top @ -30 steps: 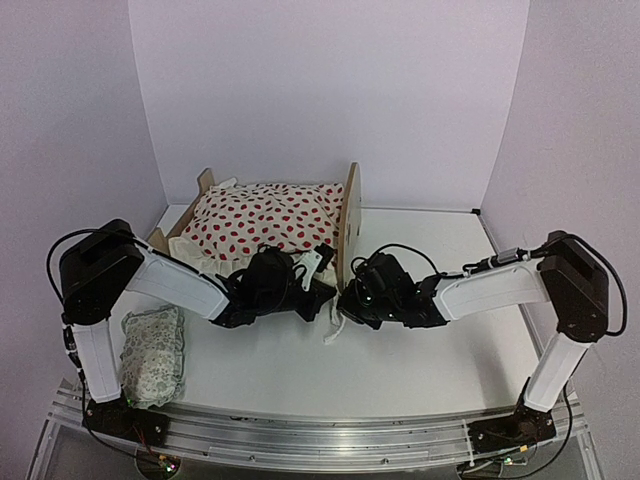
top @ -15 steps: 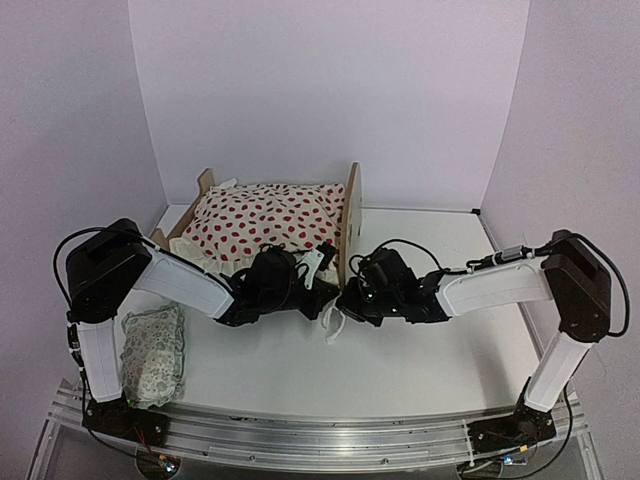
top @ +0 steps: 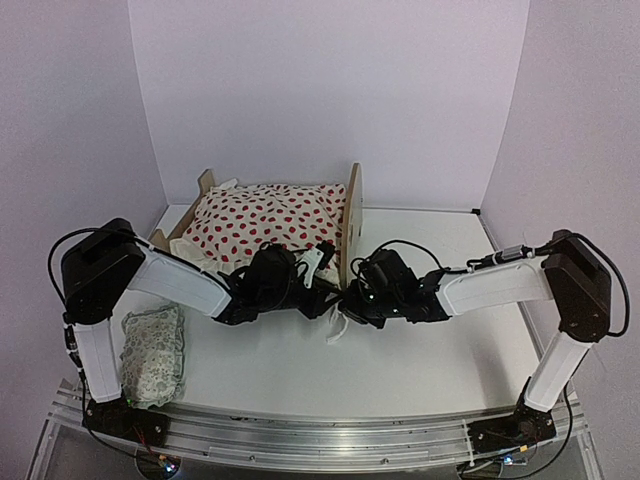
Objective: Set up the pet bed
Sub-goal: Tie the right ropes of the mattress at the bed frame base.
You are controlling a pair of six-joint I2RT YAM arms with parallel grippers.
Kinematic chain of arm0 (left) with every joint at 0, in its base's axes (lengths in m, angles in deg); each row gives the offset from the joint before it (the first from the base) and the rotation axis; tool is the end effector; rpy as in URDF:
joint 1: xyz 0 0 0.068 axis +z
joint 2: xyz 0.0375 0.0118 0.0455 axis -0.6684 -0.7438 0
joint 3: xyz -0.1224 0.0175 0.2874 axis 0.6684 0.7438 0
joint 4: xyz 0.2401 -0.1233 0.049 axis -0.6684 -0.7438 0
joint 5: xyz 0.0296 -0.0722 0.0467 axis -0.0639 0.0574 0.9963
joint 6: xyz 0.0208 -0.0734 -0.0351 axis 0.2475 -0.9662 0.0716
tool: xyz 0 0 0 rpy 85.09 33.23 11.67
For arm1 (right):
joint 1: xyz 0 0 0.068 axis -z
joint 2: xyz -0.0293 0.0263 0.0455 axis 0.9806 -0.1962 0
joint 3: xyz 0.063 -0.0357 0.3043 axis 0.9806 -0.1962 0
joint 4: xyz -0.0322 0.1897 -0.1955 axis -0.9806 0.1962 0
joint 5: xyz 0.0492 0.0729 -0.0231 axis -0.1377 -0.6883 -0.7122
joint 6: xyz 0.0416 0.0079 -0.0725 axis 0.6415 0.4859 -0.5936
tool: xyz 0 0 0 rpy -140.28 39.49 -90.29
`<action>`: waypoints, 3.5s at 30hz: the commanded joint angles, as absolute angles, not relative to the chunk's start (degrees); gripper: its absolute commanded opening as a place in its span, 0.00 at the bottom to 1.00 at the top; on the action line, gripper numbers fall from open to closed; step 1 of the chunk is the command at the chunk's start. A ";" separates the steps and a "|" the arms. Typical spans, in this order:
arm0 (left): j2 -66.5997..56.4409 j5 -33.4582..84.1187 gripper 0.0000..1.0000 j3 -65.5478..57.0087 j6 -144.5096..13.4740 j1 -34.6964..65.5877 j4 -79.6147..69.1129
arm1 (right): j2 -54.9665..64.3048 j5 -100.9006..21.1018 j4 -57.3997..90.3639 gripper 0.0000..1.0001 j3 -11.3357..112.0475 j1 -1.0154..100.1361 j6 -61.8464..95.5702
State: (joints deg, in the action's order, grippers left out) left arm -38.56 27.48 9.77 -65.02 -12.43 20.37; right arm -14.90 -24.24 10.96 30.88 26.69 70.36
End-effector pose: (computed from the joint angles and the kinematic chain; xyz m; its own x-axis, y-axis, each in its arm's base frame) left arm 0.2641 -0.3821 0.1823 -0.3899 0.2160 -0.8952 0.8054 0.5513 -0.2177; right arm 0.2644 0.3216 0.1814 -0.8146 0.3547 -0.4590 -0.0130 0.7799 0.6257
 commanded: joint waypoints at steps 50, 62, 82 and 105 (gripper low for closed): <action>-37.22 14.69 0.21 25.53 -38.01 -11.28 49.68 | -14.61 -30.45 27.57 0.00 41.67 28.28 82.44; -40.05 13.98 0.17 22.97 -39.48 -11.35 48.16 | -14.60 -31.82 30.11 0.00 43.49 28.28 83.54; -42.00 20.51 0.18 21.52 -39.25 -11.40 47.82 | -14.37 -37.52 31.32 0.00 43.87 28.19 85.36; -37.51 28.14 0.19 21.44 -38.76 -11.51 39.81 | -15.68 -39.27 34.00 0.00 44.54 27.50 86.21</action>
